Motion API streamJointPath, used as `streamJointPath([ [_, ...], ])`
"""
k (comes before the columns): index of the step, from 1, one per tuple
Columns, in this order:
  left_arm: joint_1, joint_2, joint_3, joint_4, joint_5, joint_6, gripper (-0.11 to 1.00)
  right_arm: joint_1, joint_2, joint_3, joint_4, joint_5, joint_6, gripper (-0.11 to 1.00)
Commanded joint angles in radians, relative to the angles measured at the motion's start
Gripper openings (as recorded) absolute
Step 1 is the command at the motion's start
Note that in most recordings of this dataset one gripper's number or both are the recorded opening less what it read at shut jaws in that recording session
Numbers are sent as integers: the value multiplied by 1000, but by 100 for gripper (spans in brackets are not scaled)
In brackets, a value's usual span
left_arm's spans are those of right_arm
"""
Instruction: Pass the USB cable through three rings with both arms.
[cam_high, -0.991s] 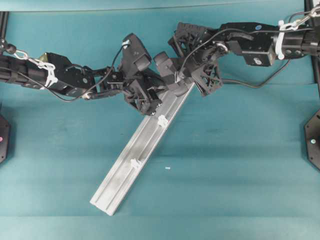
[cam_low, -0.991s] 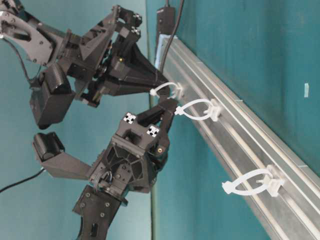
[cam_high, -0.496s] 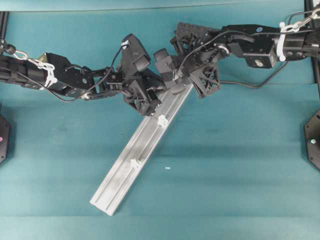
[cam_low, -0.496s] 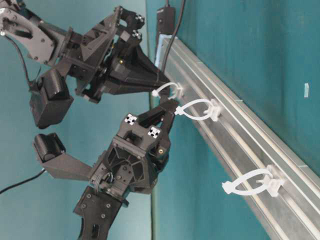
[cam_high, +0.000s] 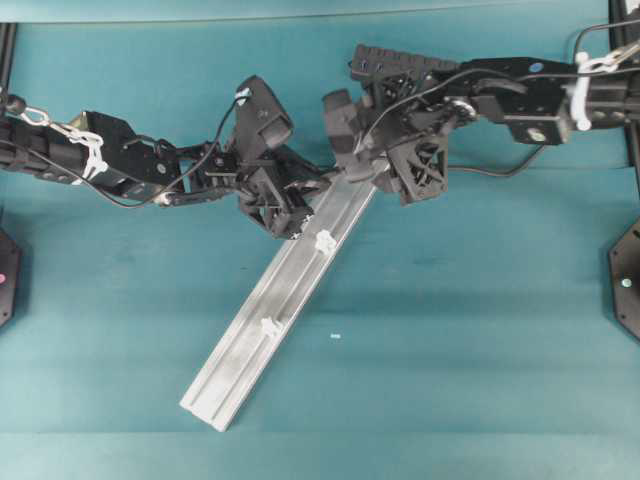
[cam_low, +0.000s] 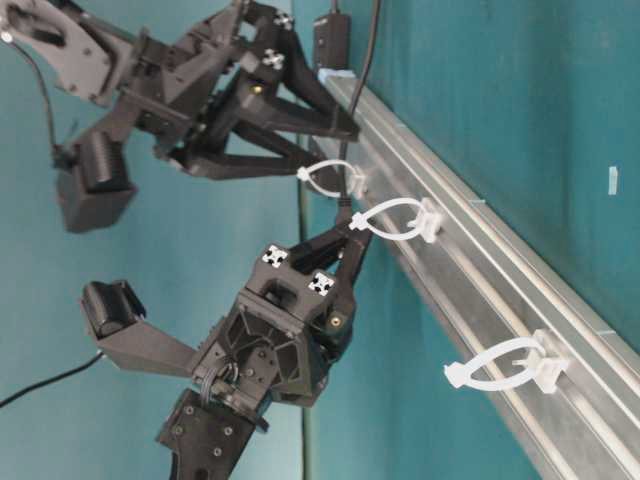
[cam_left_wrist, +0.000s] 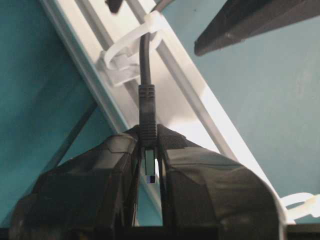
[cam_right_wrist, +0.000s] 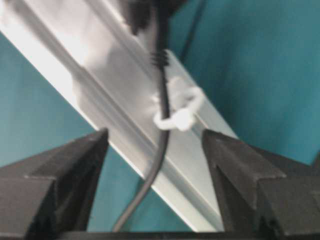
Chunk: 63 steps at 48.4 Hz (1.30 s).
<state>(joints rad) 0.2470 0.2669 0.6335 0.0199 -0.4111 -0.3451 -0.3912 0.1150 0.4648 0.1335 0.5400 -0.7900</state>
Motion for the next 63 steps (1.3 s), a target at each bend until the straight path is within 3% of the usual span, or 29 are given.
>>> streamJointPath([
  [1, -17, -25, -5, 3, -11, -3, 10, 2, -34, 2, 2, -15, 37, 84],
  [7, -31, -46, -9, 3, -6, -12, 10, 2, -77, 29, 2, -17, 86, 83],
  [14, -37, -80, -9, 6, -6, -67, 10, 14, -104, 80, -5, -57, 120, 80],
  [40, -83, -152, 14, 3, 44, -107, 10, 61, -103, 60, -15, -192, 118, 78],
  [63, -87, -176, 35, 3, 52, -133, 10, 100, -40, 54, -18, -198, 112, 78],
])
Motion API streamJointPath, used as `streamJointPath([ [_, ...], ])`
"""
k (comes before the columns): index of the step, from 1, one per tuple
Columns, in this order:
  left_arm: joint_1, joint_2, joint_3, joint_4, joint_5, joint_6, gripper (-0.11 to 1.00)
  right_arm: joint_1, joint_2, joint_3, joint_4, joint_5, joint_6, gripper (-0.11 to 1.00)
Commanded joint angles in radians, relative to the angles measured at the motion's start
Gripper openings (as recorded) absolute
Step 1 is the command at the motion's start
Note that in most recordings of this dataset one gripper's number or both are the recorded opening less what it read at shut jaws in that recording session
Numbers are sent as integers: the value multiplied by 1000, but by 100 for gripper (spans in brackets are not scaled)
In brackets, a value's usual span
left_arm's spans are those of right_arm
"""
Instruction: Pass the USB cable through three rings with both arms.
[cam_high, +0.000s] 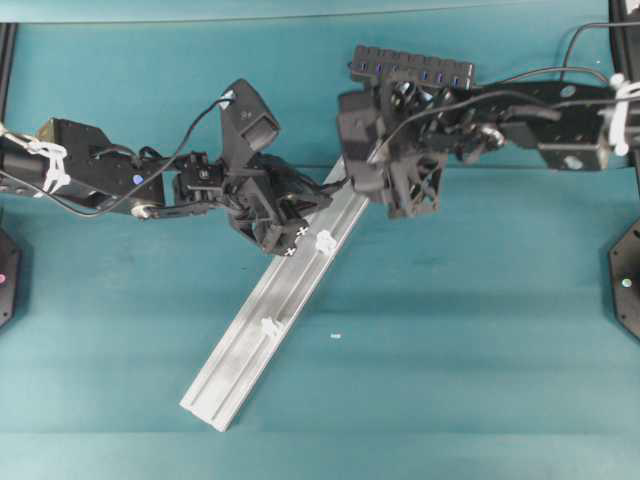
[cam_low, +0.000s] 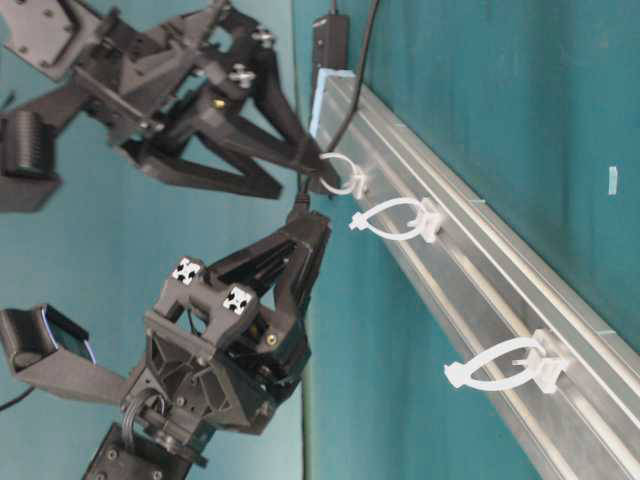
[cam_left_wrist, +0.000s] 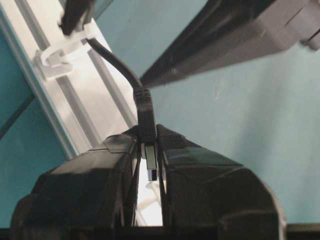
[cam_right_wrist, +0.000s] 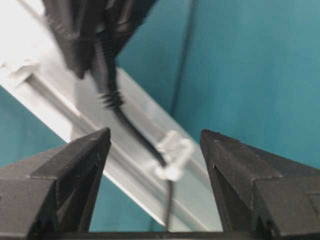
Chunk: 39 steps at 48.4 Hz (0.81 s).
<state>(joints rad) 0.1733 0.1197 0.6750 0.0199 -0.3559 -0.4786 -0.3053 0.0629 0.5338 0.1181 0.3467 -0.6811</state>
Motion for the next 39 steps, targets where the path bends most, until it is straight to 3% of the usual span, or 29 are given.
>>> streamJointPath([
  [1, -14, -29, -5, 3, -3, 0, 10, 17, 15, -18, -5, -2, 2, 78],
  [7, -9, -29, 0, 3, 2, 2, 10, 29, 25, -26, -34, -2, -2, 76],
  [12, -9, -29, 0, 3, 6, 0, 10, 40, 28, -34, -57, -2, -3, 68],
  [21, -8, -31, 9, 6, 18, 3, 10, 51, 31, -43, -91, 6, -2, 19],
  [23, -8, -32, 11, 3, 26, 3, 10, 51, 31, -46, -91, 8, 0, 13],
  [39, -8, -34, 15, 3, 44, 15, 10, 51, 40, -60, -92, 44, -6, 12],
])
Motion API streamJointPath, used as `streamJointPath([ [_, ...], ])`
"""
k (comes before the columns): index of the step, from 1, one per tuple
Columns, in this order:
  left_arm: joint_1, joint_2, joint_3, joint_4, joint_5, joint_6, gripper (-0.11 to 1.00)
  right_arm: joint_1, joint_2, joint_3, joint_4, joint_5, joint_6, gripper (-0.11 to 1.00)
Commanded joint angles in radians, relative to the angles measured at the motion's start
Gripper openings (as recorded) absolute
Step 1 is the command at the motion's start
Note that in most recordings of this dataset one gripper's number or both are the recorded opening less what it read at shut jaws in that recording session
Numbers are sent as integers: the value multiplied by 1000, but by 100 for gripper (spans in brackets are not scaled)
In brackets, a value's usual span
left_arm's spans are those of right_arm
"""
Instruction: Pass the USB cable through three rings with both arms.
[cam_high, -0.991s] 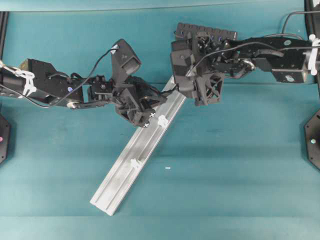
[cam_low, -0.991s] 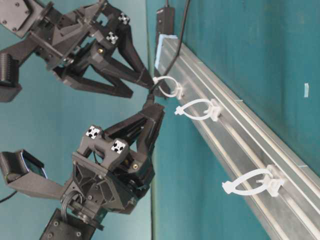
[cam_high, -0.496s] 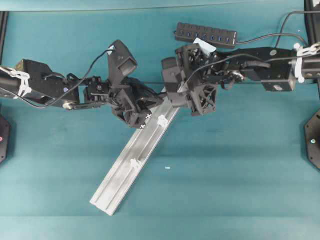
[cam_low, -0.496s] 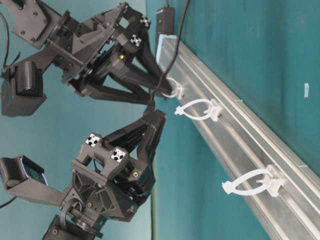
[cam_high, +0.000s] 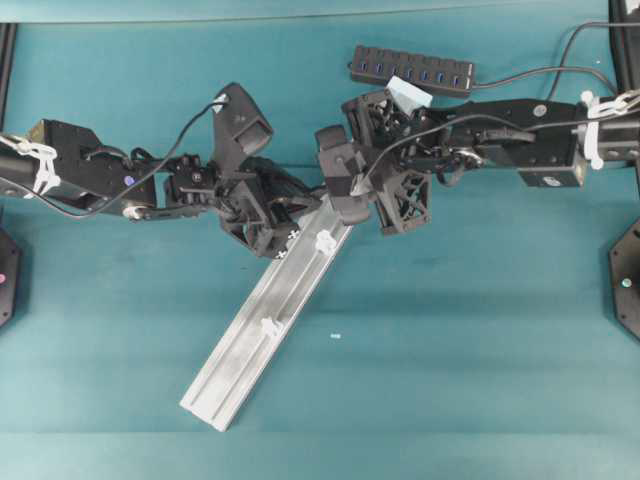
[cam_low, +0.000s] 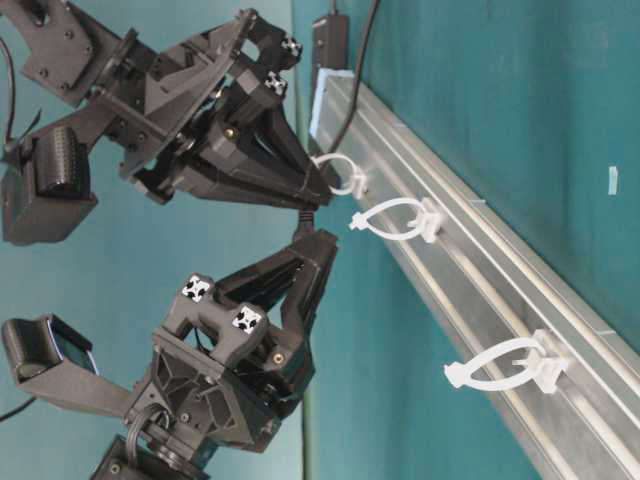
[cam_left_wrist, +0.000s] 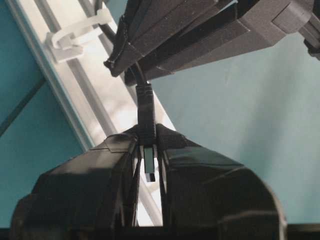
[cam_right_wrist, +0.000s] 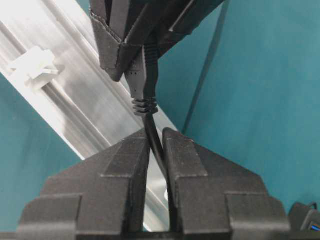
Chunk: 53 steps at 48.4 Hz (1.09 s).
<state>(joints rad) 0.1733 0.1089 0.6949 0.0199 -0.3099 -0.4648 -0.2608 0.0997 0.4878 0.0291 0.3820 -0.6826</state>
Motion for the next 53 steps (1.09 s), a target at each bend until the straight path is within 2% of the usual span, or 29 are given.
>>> streamJointPath([
  [1, -8, -23, -3, 3, -3, 2, 10, 6, 3, -14, -5, 14, -3, 12],
  [10, -12, -26, 0, 6, -21, 5, 9, 3, 9, -25, -14, 40, -21, 12],
  [12, -12, -28, 3, 6, -26, 5, 13, 2, 11, -25, -14, 44, -28, 12],
  [15, -12, -31, 9, 6, -31, 3, 26, 2, 12, -25, -15, 51, -43, 12],
  [20, -14, -49, 25, 6, -18, 6, 57, 2, 18, -25, -18, 64, -74, 12],
  [27, -17, -166, 104, 9, 20, 37, 93, 8, 29, -25, -35, 115, -146, 12],
  [29, -18, -209, 132, 9, 40, 40, 94, 15, 31, -25, -44, 130, -172, 12],
  [33, -20, -298, 178, 9, 86, 38, 88, 28, 35, -25, -54, 150, -232, 12],
  [36, -20, -371, 207, 9, 121, 41, 90, 32, 44, -25, -54, 158, -262, 12],
  [44, -20, -565, 278, 9, 212, 38, 94, 37, 66, -31, -58, 173, -308, 12],
  [53, -26, -709, 319, 9, 281, 34, 94, 32, 94, -46, -75, 215, -342, 12],
])
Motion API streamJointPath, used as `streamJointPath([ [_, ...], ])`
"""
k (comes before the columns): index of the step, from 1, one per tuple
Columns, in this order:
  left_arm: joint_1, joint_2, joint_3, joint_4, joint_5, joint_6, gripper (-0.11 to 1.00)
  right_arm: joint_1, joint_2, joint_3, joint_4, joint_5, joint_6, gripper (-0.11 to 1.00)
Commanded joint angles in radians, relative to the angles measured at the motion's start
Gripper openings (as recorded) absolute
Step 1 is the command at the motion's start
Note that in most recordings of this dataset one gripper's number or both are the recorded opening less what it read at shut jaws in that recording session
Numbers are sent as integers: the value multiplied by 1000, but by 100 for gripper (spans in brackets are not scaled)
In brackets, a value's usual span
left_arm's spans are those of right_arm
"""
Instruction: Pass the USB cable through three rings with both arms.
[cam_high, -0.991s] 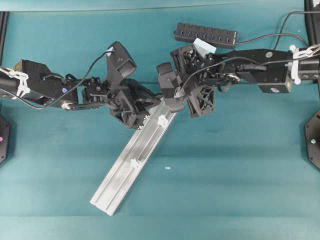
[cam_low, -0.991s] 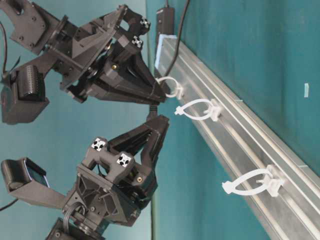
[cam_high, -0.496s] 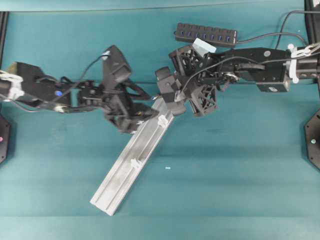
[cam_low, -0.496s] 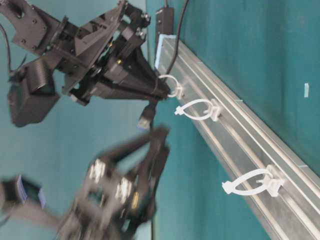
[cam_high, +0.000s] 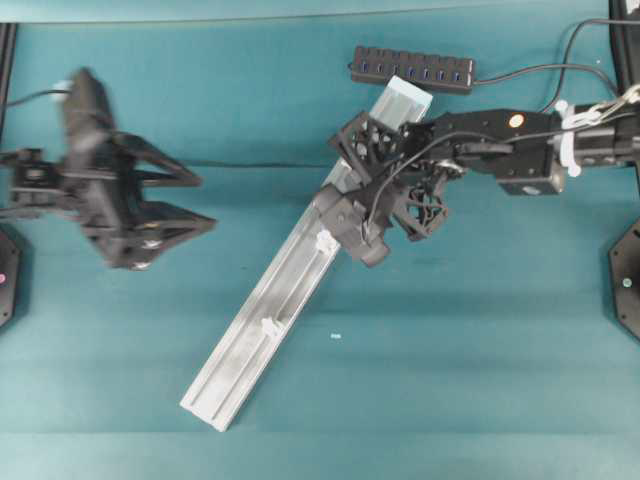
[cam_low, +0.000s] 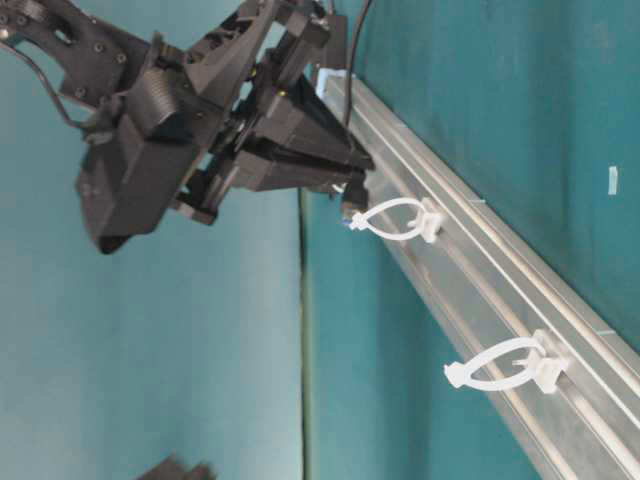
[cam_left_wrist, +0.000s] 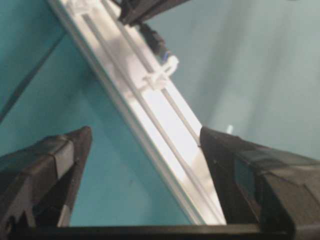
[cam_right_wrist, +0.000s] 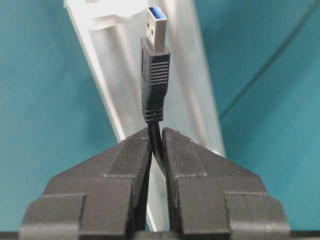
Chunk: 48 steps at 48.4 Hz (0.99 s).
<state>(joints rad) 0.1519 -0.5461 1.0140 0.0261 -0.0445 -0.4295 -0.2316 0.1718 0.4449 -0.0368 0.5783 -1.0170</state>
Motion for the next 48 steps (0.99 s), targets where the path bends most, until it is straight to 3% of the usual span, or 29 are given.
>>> streamJointPath([
  [1, -3, -64, 3, 3, 21, -2, 94, 2, 25, -5, -12, 21, -8, 12],
  [17, -5, -114, 23, 3, 49, -2, 94, -6, 67, -40, -14, 64, -12, 12],
  [33, -3, -114, 28, 3, 49, 0, 94, -8, 71, -37, -77, 107, -12, 12],
  [48, -3, -114, 28, 3, 49, -3, 94, 6, 67, -97, -86, 144, -9, 10],
])
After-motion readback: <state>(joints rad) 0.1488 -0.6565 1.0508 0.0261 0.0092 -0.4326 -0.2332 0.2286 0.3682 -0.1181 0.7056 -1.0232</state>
